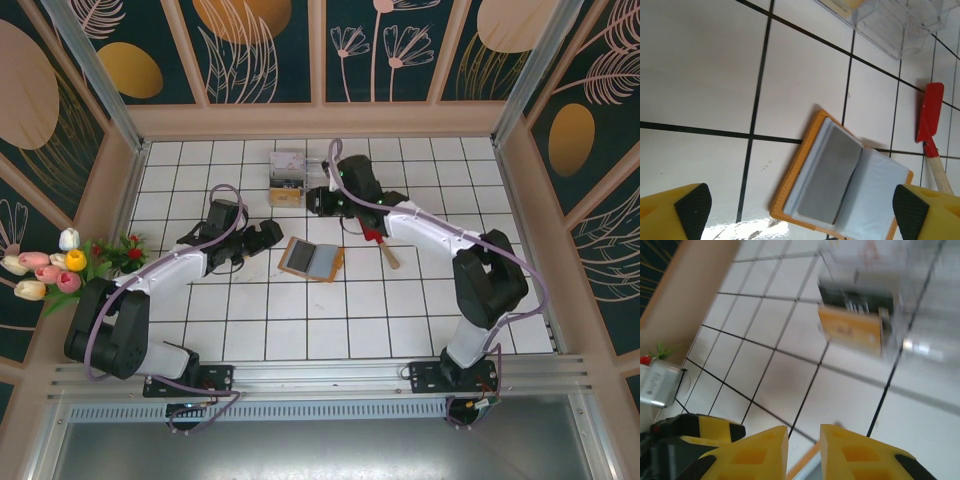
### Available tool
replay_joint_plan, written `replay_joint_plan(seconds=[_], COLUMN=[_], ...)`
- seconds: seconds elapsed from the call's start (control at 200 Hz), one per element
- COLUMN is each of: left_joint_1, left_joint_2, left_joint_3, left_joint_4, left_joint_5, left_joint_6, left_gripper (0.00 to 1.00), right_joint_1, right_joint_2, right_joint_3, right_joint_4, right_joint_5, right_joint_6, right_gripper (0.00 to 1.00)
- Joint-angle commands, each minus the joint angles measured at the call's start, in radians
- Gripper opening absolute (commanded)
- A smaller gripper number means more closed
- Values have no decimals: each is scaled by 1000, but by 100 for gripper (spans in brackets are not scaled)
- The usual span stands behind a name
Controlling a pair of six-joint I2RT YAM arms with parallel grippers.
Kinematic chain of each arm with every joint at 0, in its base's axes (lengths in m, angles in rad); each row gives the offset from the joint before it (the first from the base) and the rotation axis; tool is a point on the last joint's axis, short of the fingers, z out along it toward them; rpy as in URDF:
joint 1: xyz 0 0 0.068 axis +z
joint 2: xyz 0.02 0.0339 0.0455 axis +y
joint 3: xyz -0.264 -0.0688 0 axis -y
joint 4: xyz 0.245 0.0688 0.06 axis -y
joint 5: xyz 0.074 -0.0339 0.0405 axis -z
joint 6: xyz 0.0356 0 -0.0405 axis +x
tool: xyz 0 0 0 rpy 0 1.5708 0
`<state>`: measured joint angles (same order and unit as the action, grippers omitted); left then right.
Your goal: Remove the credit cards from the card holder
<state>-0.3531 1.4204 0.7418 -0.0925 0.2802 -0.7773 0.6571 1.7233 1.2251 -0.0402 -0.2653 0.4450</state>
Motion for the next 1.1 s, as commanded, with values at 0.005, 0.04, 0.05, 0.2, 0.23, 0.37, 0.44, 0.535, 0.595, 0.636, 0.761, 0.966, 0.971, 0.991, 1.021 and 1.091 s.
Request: replay_joint_plan(seconds=[0.005,0.04,0.05,0.2,0.23,0.37,0.44,0.535,0.595,0.636,0.761,0.966,0.971,0.991,1.021,1.091], left_joint_1=[6,5,5,4,4,3,3,3,3,2,3,-4,-3,-4,-6,-11], left_joint_2=[18,26,27,45,51,101,112,114,115,117,114,112,111,110,108,103], left_joint_3=[-9,-8,-6,-11,-10,16,21,19,17,13,-3,-15,-15,-15,-16,-18], left_joint_4=[52,53,54,61,64,70,68,67,68,70,85,93,93,93,93,92], left_joint_5=[80,94,97,103,105,116,90,58,54,54,59,74,75,76,78,82], left_joint_6=[31,32,32,27,22,13,1,-10,-13,-17,-26,-27,-27,-27,-25,-24], left_gripper=[89,86,85,75,74,63,61,58,57,57,55,54,54,54,54,54], right_joint_1=[59,84,90,149,159,209,214,217,219,218,216,212,211,211,209,204], right_joint_2=[-30,-26,-24,-6,-7,50,101,155,180,192,223,219,217,210,196,162], right_joint_3=[-86,-93,-95,-164,-180,-159,-108,-66,-48,-38,-7,-54,-58,-73,-94,-133], right_joint_4=[-29,-48,-51,-4,16,40,-6,-56,-83,-99,-163,-243,-243,-239,-237,-235], right_joint_5=[117,151,159,177,177,175,162,158,158,158,141,131,130,124,118,119], right_joint_6=[282,330,345,547,580,645,663,672,666,656,592,414,408,388,360,295], right_gripper=[25,25,25,23,23,23,22,22,22,22,22,21,21,21,21,21])
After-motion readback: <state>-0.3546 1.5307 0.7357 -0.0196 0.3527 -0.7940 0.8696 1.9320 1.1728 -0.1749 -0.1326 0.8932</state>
